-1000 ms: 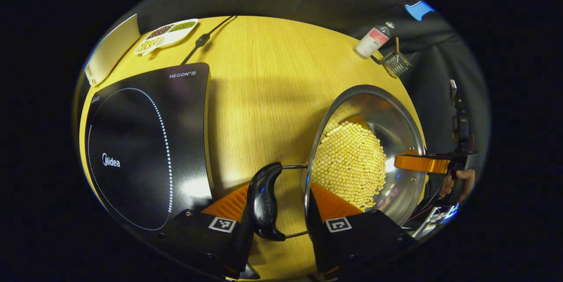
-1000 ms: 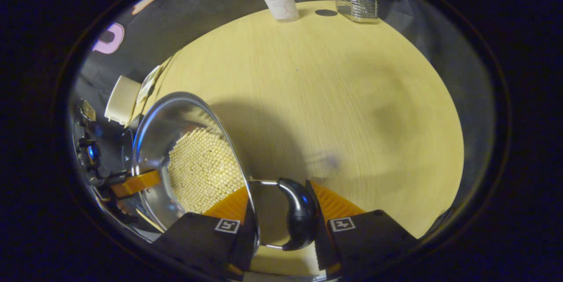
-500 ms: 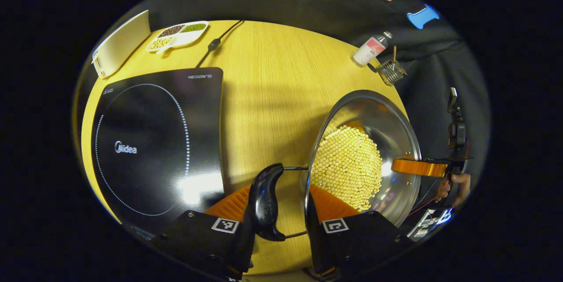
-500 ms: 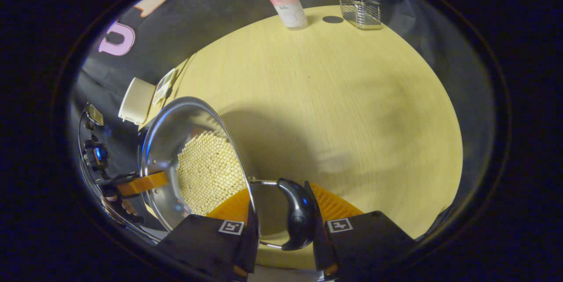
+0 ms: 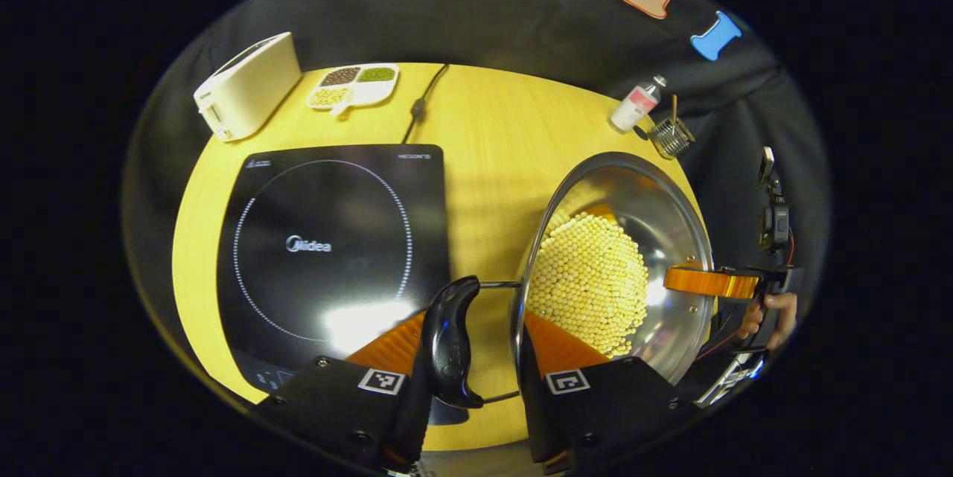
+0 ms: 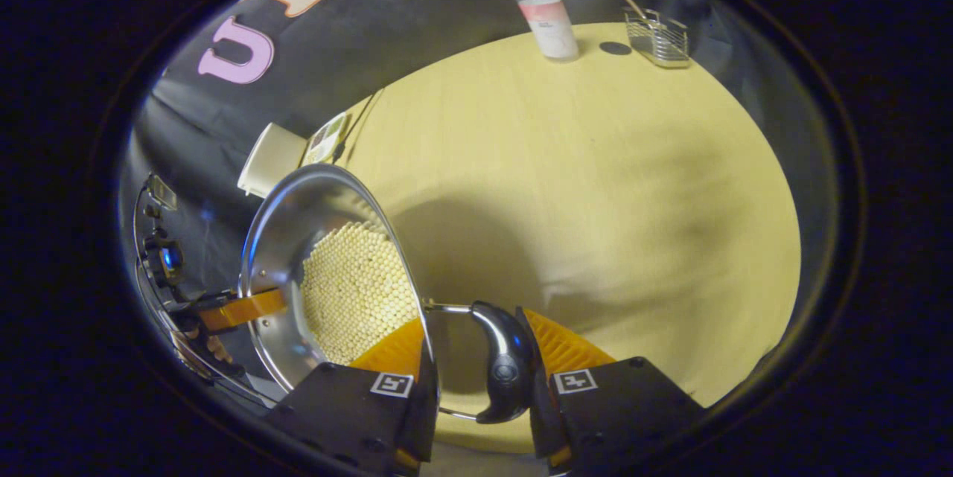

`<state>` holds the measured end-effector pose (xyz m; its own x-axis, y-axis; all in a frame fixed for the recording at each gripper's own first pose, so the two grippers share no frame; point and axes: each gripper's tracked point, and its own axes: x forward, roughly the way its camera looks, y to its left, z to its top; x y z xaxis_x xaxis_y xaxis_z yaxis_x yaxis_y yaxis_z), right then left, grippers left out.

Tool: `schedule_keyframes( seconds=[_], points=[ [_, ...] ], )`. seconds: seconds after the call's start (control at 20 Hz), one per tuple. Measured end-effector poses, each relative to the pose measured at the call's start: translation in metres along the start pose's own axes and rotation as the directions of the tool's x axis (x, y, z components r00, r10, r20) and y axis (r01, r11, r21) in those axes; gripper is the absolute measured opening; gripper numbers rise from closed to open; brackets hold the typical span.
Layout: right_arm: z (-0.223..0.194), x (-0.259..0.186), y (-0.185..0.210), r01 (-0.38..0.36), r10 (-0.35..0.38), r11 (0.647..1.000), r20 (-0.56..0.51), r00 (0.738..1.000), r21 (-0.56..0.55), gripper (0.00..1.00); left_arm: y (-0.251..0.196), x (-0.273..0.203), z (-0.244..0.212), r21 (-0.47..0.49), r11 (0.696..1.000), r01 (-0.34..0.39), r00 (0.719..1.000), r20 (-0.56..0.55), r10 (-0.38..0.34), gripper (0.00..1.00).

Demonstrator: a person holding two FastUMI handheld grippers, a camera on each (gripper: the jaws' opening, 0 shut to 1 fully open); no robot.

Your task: First push the handle of the pot to place it horizontally, then grasp the pot with both hands and set it on the induction cooktop.

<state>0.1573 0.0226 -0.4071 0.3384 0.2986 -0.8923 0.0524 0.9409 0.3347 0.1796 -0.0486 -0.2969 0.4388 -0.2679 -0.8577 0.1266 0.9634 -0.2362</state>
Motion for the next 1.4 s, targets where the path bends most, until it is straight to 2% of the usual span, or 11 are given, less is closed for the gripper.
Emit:
schedule_keyframes(
  seconds=[0.1, 0.15, 0.25, 0.35, 0.4, 0.5, 0.55, 0.95, 1.05, 1.1, 1.4],
  points=[
    [-0.003, 0.002, 0.018, 0.006, -0.006, 1.000, 0.008, 1.000, 0.001, 0.46, 0.017, -0.007, 0.003, 0.005, 1.000, 0.001, 1.000, 0.007, -0.001, 0.54],
    [-0.004, 0.003, 0.027, 0.010, -0.010, 1.000, 0.014, 1.000, 0.000, 0.53, 0.026, -0.008, 0.006, 0.008, 1.000, 0.007, 1.000, 0.013, -0.008, 0.54],
    [-0.006, 0.010, 0.049, 0.025, -0.025, 1.000, 0.019, 1.000, 0.000, 0.46, 0.048, -0.011, 0.010, 0.012, 1.000, 0.020, 1.000, 0.015, -0.020, 0.54],
    [-0.008, 0.020, 0.072, 0.042, -0.042, 0.999, 0.031, 0.999, 0.000, 0.46, 0.076, -0.010, 0.015, 0.018, 0.999, 0.033, 0.999, 0.008, -0.033, 0.54],
    [-0.011, 0.024, 0.085, 0.052, -0.053, 0.999, 0.032, 0.998, 0.009, 0.53, 0.088, -0.011, 0.017, 0.020, 0.999, 0.036, 0.999, 0.003, -0.036, 0.55],
    [-0.015, 0.034, 0.109, 0.060, -0.061, 0.998, 0.041, 0.997, 0.029, 0.53, 0.114, -0.013, 0.028, 0.061, 0.997, 0.051, 0.999, 0.014, -0.052, 0.54],
    [-0.017, 0.040, 0.121, 0.067, -0.068, 0.997, 0.041, 0.997, 0.038, 0.46, 0.127, -0.012, 0.031, 0.072, 0.996, 0.055, 0.998, 0.009, -0.056, 0.54],
    [-0.033, 0.082, 0.202, 0.130, -0.131, 0.990, 0.021, 0.991, 0.052, 0.47, 0.221, -0.011, 0.042, 0.086, 0.995, 0.053, 0.999, 0.008, -0.054, 0.54],
    [-0.031, 0.088, 0.217, 0.136, -0.137, 0.989, 0.011, 0.991, 0.053, 0.46, 0.236, -0.009, 0.045, 0.087, 0.995, 0.047, 0.999, 0.011, -0.048, 0.54],
    [-0.031, 0.094, 0.221, 0.140, -0.141, 0.989, 0.008, 0.990, 0.051, 0.53, 0.240, -0.008, 0.045, 0.087, 0.995, 0.047, 0.999, 0.011, -0.048, 0.54],
    [-0.023, 0.100, 0.234, 0.155, -0.156, 0.986, 0.008, 0.988, 0.059, 0.54, 0.256, -0.005, 0.059, 0.125, 0.991, 0.040, 0.998, 0.050, -0.047, 0.53]
  ],
)
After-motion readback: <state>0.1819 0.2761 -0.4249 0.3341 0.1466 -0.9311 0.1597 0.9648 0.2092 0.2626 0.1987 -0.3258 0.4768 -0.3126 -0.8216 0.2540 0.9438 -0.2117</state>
